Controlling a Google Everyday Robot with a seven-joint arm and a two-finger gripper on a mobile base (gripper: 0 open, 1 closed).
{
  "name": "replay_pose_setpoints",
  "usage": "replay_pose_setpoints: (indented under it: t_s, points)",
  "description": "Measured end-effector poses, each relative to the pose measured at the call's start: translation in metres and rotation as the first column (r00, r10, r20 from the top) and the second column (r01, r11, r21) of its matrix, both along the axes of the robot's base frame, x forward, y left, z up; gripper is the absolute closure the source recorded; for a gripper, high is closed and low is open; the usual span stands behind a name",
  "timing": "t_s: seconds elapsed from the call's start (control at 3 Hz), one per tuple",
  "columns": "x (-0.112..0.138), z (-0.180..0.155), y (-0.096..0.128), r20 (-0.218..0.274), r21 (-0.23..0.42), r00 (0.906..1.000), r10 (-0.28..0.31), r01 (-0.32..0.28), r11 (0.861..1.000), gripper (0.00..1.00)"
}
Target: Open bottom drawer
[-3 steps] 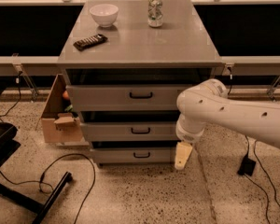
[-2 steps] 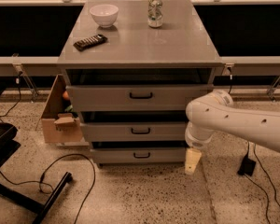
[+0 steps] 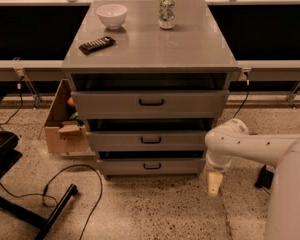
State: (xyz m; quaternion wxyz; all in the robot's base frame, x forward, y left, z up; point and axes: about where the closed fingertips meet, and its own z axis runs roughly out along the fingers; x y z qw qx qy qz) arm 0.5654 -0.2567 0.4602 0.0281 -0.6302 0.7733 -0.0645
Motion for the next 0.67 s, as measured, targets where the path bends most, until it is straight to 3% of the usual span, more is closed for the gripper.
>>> replay_pose_setpoints:
  t_s: [0.33, 0.67]
  points:
    - [0.007, -0.049, -0.018, -0.033, -0.062, 0.9994, 0.013, -0.015, 0.998, 0.0]
    - [0.015, -0.097, -0.027, -0.068, -0.071, 0.9975, 0.016, -0.021, 0.997, 0.0]
